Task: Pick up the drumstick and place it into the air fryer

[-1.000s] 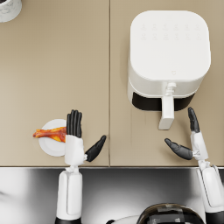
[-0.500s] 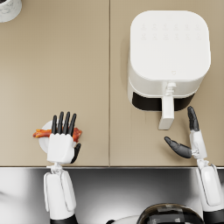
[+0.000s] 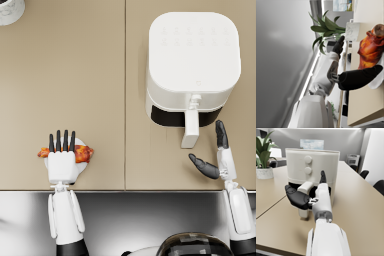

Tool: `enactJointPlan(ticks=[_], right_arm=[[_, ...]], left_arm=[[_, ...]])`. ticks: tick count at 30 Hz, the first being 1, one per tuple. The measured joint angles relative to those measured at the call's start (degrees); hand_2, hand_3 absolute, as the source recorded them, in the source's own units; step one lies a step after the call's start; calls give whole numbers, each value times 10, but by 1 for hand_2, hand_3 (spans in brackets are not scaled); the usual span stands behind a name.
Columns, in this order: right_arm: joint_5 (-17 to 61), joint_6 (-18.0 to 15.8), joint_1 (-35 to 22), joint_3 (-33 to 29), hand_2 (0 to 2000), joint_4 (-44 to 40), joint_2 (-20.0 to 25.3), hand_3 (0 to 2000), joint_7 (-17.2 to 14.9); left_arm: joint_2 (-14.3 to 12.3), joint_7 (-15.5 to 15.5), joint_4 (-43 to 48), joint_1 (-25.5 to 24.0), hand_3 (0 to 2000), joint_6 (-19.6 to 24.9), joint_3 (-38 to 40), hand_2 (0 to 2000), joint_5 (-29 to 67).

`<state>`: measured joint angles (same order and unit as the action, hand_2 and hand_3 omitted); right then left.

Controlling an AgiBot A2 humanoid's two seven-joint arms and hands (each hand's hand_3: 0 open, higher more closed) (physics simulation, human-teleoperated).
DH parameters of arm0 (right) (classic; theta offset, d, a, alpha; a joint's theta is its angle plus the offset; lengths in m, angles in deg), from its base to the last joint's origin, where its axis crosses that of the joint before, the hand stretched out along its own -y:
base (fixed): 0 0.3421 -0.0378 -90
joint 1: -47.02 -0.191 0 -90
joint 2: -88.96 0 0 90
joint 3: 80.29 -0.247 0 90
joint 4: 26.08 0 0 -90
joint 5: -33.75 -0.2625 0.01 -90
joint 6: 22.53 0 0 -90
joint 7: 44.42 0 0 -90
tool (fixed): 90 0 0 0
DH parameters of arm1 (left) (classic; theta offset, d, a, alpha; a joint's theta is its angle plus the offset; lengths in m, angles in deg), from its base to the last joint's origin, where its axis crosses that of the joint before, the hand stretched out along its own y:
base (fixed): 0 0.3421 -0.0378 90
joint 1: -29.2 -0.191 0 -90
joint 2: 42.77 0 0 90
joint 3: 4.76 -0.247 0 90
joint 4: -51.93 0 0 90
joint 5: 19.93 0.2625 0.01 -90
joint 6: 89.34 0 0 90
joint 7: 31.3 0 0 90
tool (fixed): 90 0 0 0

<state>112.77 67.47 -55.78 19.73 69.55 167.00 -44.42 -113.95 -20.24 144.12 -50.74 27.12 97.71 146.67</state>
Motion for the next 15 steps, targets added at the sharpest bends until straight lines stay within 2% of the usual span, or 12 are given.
enactJointPlan(ticks=[7, 11, 12, 13, 15], right_arm=[[0, 0, -5, -1, 0, -14, 9, 0, 0], [0, 0, -6, -1, 0, -20, 14, 0, 0], [0, 0, -7, -2, 0, -21, 15, 0, 0], [0, 0, -7, -2, 0, -22, 16, 0, 0], [0, 0, -10, -1, 0, -29, 19, 0, 0]], left_arm=[[6, -4, -91, 42, 0, -23, -23, 0, 8], [13, 7, -130, 65, 0, -50, -43, 0, 8], [16, 14, -140, 70, 327, -61, -49, 1361, 8], [18, 20, -151, 74, 653, -73, -56, 2000, 9], [25, 23, -175, 85, 1307, -110, -71, 2000, 9]])
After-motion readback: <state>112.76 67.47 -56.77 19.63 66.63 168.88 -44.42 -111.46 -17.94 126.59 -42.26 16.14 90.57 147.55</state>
